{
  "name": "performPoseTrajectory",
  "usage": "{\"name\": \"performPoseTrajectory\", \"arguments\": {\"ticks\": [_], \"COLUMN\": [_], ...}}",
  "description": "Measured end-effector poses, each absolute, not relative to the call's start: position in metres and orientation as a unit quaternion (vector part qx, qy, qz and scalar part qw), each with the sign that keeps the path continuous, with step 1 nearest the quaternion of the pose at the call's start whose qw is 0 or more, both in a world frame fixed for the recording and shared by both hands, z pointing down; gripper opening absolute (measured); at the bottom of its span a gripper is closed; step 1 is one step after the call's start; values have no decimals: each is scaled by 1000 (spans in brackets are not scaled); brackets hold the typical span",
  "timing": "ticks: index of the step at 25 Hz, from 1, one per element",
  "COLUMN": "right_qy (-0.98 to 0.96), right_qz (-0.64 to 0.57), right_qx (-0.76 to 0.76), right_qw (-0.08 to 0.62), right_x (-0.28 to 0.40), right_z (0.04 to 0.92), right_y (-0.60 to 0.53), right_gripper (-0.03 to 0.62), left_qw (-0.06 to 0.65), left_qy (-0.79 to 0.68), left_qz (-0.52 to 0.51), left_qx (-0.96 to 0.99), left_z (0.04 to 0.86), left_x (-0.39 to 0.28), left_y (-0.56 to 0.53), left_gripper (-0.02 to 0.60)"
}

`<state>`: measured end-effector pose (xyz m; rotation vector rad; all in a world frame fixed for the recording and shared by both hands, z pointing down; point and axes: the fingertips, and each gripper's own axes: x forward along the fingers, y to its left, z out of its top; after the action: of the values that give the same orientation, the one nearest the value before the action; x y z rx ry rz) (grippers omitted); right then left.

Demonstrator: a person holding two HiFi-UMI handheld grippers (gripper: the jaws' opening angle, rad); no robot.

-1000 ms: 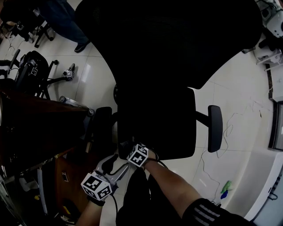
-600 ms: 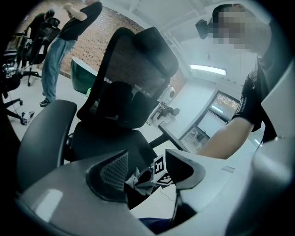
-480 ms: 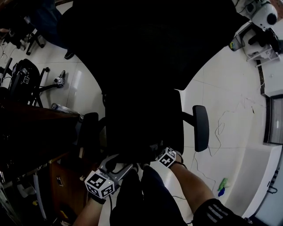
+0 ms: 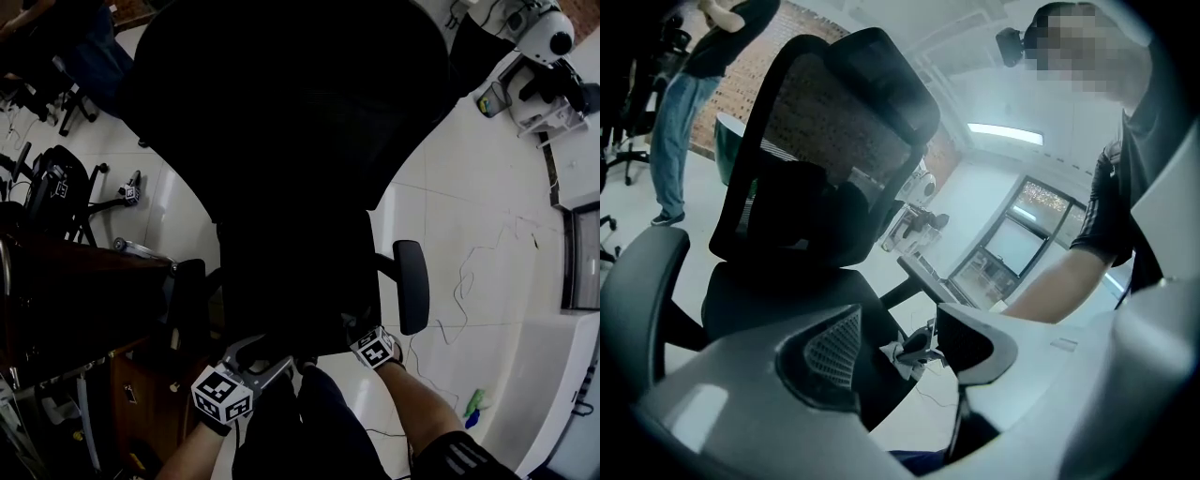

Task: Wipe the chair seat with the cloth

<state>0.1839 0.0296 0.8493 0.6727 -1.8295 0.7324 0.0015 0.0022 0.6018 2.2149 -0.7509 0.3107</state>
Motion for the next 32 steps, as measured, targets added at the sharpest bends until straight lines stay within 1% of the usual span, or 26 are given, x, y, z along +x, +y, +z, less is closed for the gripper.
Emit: {"name": "performPoseTrajectory", "arguments": {"ticks": [3,7,11,13,18,24,29,32], "right_qy": [-794,-844,-875,-885,-904,-912,-913,-911], "right_qz": [308,295,273,262,227,190,182,187], "right_qx": [295,288,297,305,313,343,361,367], "right_qw": [433,343,269,236,182,119,57,28], "right_x": [153,112,93,88,81,68,36,32], "right_z": [803,719,635,600,519,432,359,324], "right_y": [9,-1,-15,-23,-5,59,159,216], "right_gripper": [41,43,43,43,43,43,43,44], "left_qw": [372,365,347,336,315,261,237,228], "left_qy": [-306,-333,-350,-358,-353,-330,-306,-301], "left_qz": [123,116,107,100,77,53,52,47], "left_qx": [868,861,863,865,878,906,920,925], "left_z": [586,556,517,498,460,410,379,360], "left_x": [-4,-17,-25,-32,-37,-46,-70,-83], "left_y": [-2,-2,1,3,29,91,194,251], "left_gripper": [275,275,275,275,273,273,273,273]}}
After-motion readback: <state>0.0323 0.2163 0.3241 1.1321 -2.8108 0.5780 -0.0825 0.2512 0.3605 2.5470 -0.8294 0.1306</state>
